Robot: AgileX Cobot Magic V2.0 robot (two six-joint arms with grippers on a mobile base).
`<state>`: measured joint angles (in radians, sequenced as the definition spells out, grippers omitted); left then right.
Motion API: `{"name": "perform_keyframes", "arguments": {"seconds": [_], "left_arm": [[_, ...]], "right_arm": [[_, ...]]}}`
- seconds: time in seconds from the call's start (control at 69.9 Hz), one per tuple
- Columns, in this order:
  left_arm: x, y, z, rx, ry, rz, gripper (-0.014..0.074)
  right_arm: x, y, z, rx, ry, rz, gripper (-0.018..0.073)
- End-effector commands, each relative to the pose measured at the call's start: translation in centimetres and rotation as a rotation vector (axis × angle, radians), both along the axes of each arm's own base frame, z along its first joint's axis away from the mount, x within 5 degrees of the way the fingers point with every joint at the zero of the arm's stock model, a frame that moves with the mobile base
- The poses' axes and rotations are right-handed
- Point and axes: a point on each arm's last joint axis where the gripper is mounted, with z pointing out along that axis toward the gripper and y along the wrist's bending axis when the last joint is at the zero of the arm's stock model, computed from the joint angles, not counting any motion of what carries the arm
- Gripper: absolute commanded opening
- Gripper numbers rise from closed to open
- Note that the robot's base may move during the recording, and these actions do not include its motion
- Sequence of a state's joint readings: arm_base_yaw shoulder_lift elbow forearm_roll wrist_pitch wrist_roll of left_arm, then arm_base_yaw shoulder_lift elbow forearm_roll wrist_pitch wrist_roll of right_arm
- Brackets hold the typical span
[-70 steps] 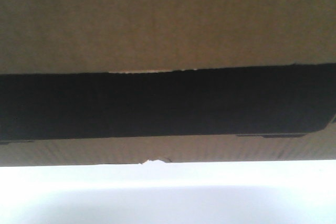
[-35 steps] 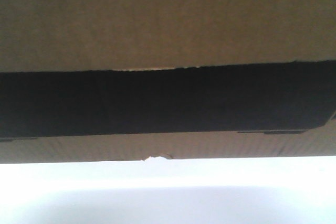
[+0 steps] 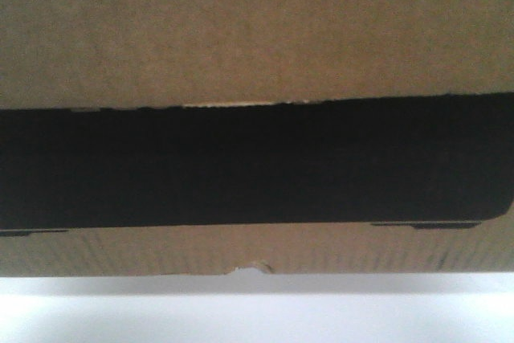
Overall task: Grab box from left shelf to table start
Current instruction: 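Lower the box onto the white table and open both grippers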
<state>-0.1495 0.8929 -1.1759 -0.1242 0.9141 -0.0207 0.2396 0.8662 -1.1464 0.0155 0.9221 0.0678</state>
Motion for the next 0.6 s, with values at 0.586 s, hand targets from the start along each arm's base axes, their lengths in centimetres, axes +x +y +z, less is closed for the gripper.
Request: {"name": "perform_keyframes", "arguments": {"seconds": [0.586], "left_arm": [[10.3, -2.3, -3.1, -0.096, 0.132, -0.004, -0.0102]], "right_arm": [[11.9, 3.0, -3.6, -0.038, 0.179, 0.005, 0.0059]]}}
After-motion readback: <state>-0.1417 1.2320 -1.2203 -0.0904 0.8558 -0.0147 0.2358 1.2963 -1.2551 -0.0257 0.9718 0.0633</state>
